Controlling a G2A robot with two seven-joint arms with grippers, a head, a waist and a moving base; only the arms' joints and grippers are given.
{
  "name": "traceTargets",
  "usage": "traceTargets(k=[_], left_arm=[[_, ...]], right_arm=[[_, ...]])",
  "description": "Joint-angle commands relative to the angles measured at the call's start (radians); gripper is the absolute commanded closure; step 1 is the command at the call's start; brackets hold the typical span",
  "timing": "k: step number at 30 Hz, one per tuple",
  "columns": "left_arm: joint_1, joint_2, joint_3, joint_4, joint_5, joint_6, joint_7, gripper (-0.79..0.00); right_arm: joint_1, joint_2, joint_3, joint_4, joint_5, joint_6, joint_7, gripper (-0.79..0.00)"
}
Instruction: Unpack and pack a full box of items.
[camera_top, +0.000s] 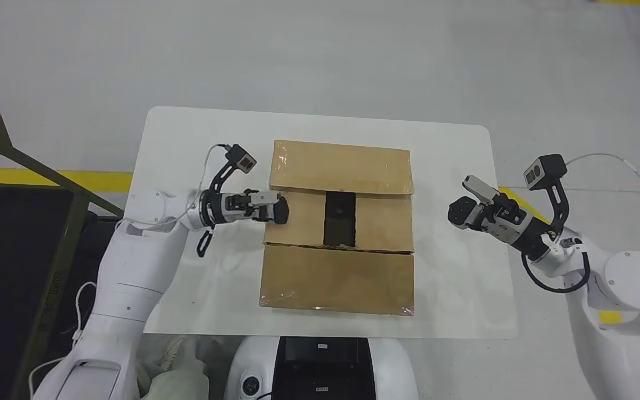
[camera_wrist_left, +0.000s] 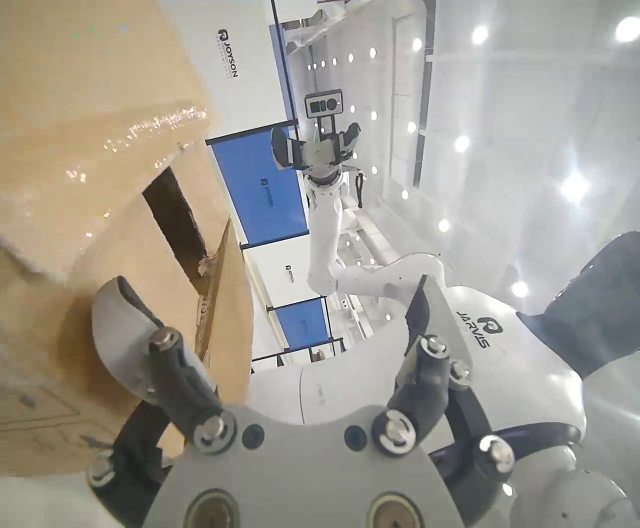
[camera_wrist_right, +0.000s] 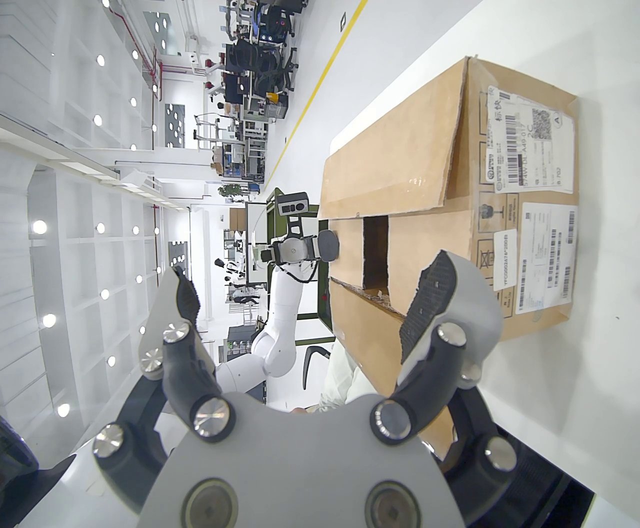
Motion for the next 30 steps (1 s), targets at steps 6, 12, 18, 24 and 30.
traceTargets(k=[6, 12, 18, 24, 30], left_arm=[[-0.005, 0.004, -0.008, 0.027, 0.013, -0.013, 0.046, -0.785], [-0.026, 0.003, 0.002, 0.051, 0.043, -0.052, 0.124, -0.785], [-0.062, -0.003, 0.021, 0.066, 0.021, -0.058, 0.171, -0.785], [-0.098, -0.009, 0.035, 0.069, -0.034, -0.037, 0.195, -0.785], [-0.146, -0.014, 0.039, 0.076, -0.065, -0.038, 0.24, -0.785]], right_arm=[[0.0, 0.0, 0.0, 0.0, 0.0, 0.0, 0.0, -0.785], [0.0, 0.0, 0.0, 0.0, 0.0, 0.0, 0.0, -0.785], [0.0, 0.0, 0.0, 0.0, 0.0, 0.0, 0.0, -0.785], [0.0, 0.0, 0.0, 0.0, 0.0, 0.0, 0.0, -0.785], [0.0, 0.0, 0.0, 0.0, 0.0, 0.0, 0.0, -0.785]])
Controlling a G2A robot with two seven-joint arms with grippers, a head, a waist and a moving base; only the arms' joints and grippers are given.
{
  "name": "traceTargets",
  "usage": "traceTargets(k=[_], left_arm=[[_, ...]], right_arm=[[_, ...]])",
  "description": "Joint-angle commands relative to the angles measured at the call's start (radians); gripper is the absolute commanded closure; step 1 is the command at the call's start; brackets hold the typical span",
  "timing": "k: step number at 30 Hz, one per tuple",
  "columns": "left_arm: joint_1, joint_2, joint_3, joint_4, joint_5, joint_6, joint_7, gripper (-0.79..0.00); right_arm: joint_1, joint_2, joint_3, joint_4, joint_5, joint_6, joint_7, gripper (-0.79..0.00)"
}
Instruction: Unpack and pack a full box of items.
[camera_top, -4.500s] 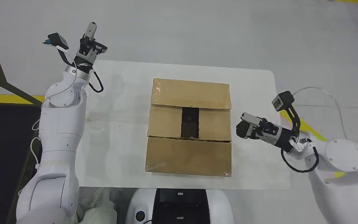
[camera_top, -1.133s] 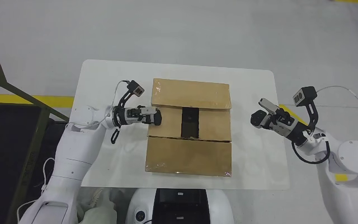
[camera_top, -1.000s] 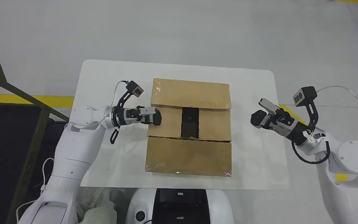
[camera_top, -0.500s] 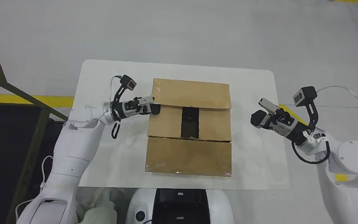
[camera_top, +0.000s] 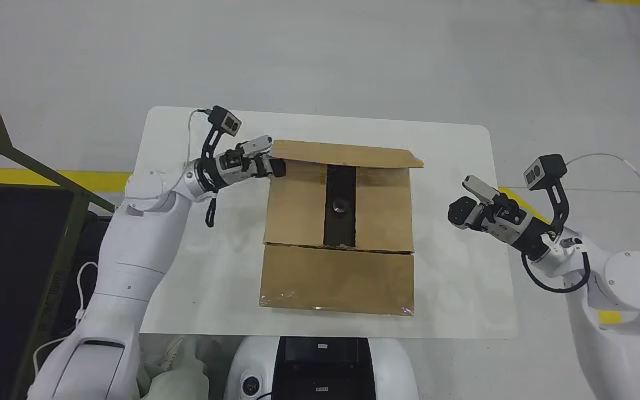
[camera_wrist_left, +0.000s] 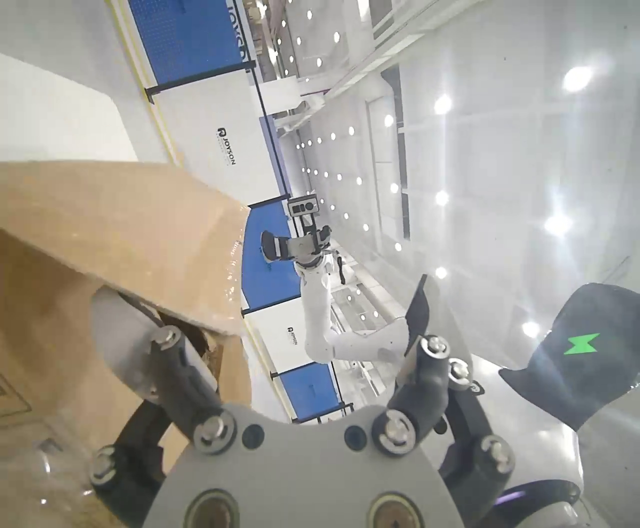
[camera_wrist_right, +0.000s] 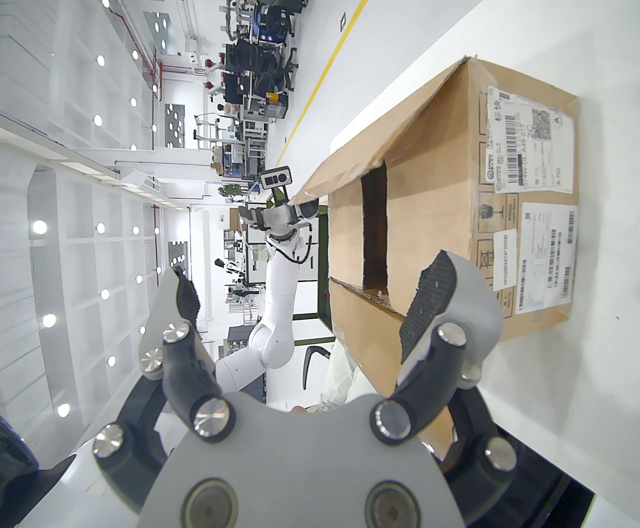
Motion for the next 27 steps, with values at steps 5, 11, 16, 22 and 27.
traceTargets(k=[5, 11, 16, 22, 27], left_arm=[[-0.045, -0.008, 0.014, 0.017, -0.049, 0.009, 0.023, -0.785], [-0.076, -0.018, 0.045, 0.037, -0.069, 0.005, 0.043, -0.785], [-0.121, -0.028, 0.081, 0.063, -0.032, -0.015, 0.074, -0.785], [-0.184, -0.044, 0.128, 0.117, 0.004, -0.055, 0.119, -0.785], [-0.238, -0.058, 0.162, 0.174, 0.025, -0.077, 0.156, -0.785]], right_arm=[[0.0, 0.0, 0.0, 0.0, 0.0, 0.0, 0.0, -0.785], [0.0, 0.0, 0.0, 0.0, 0.0, 0.0, 0.0, -0.785], [0.0, 0.0, 0.0, 0.0, 0.0, 0.0, 0.0, -0.785], [0.0, 0.0, 0.0, 0.0, 0.0, 0.0, 0.0, -0.785], [0.0, 0.0, 0.0, 0.0, 0.0, 0.0, 0.0, -0.785]])
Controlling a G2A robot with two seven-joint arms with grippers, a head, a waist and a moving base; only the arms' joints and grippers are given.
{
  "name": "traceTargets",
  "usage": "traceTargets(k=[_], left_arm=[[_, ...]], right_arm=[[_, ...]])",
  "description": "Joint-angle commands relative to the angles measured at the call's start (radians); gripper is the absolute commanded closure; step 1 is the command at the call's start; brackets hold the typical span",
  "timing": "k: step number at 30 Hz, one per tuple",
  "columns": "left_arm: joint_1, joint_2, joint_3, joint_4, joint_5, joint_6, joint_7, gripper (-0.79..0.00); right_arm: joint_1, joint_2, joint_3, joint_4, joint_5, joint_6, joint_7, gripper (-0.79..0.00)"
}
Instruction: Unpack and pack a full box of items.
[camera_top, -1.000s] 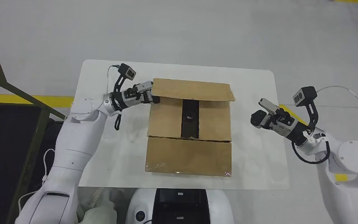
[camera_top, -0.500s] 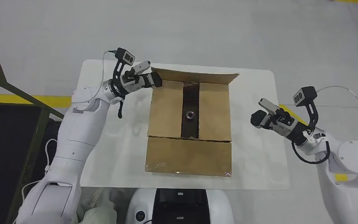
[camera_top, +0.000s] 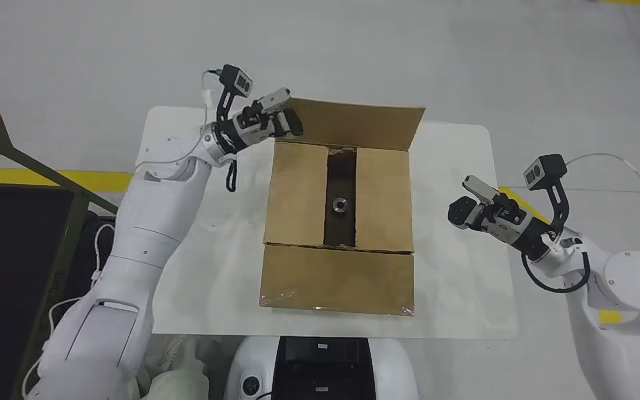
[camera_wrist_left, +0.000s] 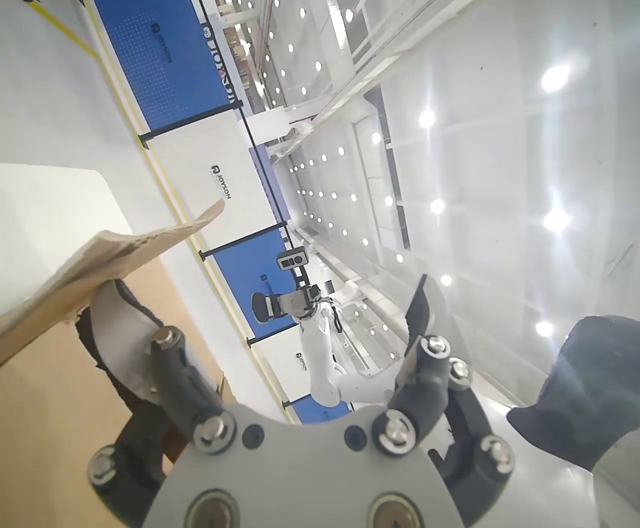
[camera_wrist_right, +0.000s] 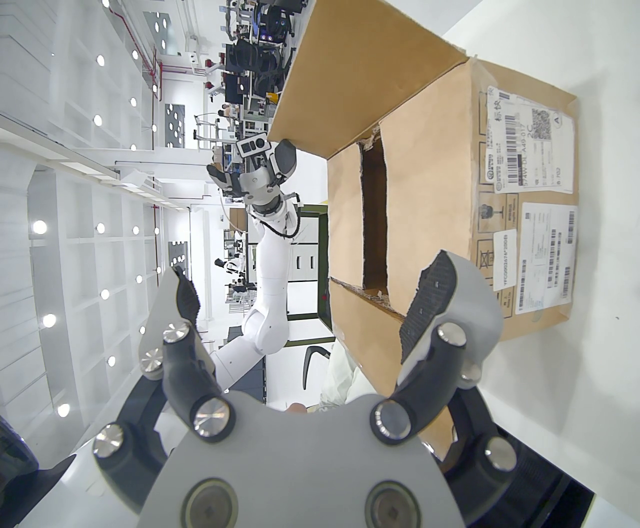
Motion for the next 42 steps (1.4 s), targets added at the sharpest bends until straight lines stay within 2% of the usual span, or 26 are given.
traceTargets(k=[1, 14, 16, 21, 25, 33, 36, 42], left_arm=[[-0.024, -0.006, 0.016, 0.03, 0.019, -0.015, 0.025, -0.785], [-0.189, -0.068, 0.134, 0.28, 0.091, -0.076, 0.188, -0.785], [-0.208, -0.074, 0.144, 0.316, 0.132, -0.118, 0.224, -0.785], [-0.223, -0.086, 0.165, 0.389, 0.212, -0.197, 0.297, -0.785], [-0.239, -0.094, 0.182, 0.446, 0.285, -0.211, 0.355, -0.785], [-0.275, -0.106, 0.195, 0.55, 0.309, -0.215, 0.304, -0.785], [-0.28, -0.109, 0.2, 0.579, 0.304, -0.217, 0.242, -0.785], [-0.29, -0.114, 0.203, 0.619, 0.313, -0.23, 0.203, -0.785]], right_arm=[[0.0, 0.0, 0.0, 0.0, 0.0, 0.0, 0.0, -0.785], [0.0, 0.0, 0.0, 0.0, 0.0, 0.0, 0.0, -0.785], [0.0, 0.0, 0.0, 0.0, 0.0, 0.0, 0.0, -0.785], [0.0, 0.0, 0.0, 0.0, 0.0, 0.0, 0.0, -0.785], [0.0, 0.0, 0.0, 0.0, 0.0, 0.0, 0.0, -0.785], [0.0, 0.0, 0.0, 0.0, 0.0, 0.0, 0.0, -0.785], [0.0, 0.0, 0.0, 0.0, 0.0, 0.0, 0.0, -0.785], [0.0, 0.0, 0.0, 0.0, 0.0, 0.0, 0.0, -0.785]])
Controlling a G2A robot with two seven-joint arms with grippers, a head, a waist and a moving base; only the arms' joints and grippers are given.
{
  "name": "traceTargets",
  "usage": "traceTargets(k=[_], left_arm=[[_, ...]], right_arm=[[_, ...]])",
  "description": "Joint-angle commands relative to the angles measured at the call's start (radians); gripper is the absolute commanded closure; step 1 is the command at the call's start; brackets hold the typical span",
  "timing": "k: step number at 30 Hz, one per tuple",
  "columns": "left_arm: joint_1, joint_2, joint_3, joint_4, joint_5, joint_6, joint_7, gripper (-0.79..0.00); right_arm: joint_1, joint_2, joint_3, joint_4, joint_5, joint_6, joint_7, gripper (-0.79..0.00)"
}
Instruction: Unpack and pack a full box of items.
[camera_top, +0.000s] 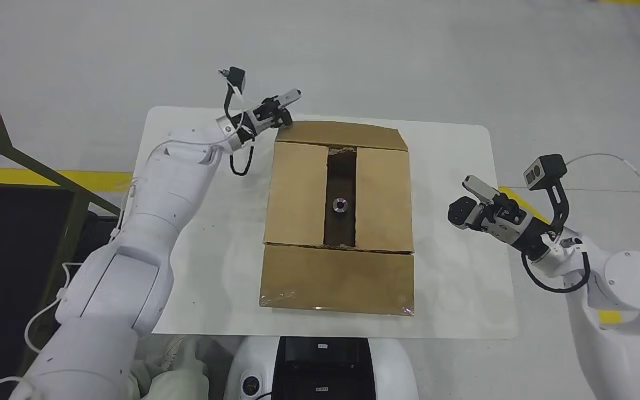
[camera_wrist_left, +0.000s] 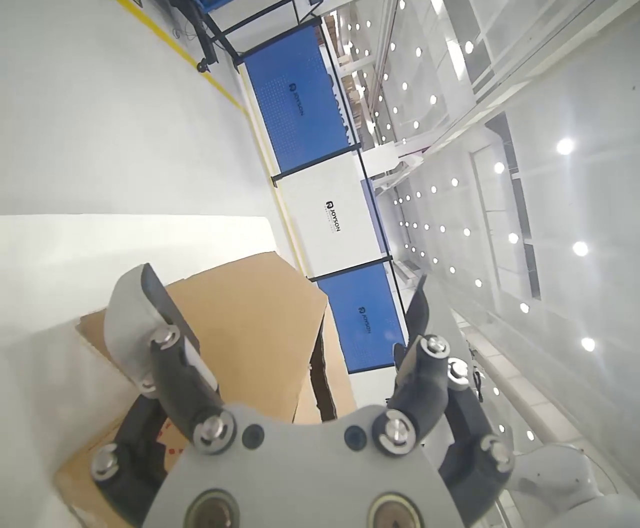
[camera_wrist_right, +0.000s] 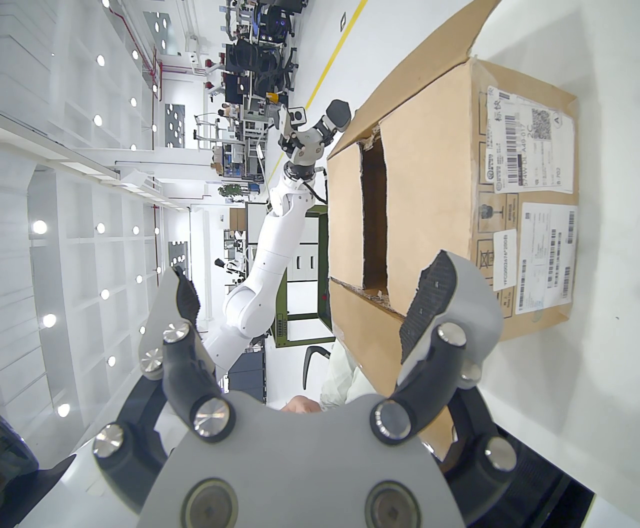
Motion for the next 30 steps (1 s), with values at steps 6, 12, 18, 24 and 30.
traceTargets(k=[6, 12, 18, 24, 30], left_arm=[[-0.014, -0.002, 0.006, 0.04, 0.054, -0.023, 0.019, -0.785], [-0.038, -0.004, 0.003, 0.056, 0.113, -0.021, 0.124, -0.785], [-0.052, 0.004, -0.032, 0.044, 0.083, -0.037, 0.123, -0.785], [-0.035, 0.022, -0.087, 0.015, 0.018, -0.04, 0.106, -0.785], [0.032, 0.068, -0.171, -0.057, -0.023, -0.027, 0.018, -0.785]], right_arm=[[0.0, 0.0, 0.0, 0.0, 0.0, 0.0, 0.0, -0.785], [0.0, 0.0, 0.0, 0.0, 0.0, 0.0, 0.0, -0.785], [0.0, 0.0, 0.0, 0.0, 0.0, 0.0, 0.0, -0.785], [0.0, 0.0, 0.0, 0.0, 0.0, 0.0, 0.0, -0.785], [0.0, 0.0, 0.0, 0.0, 0.0, 0.0, 0.0, -0.785]])
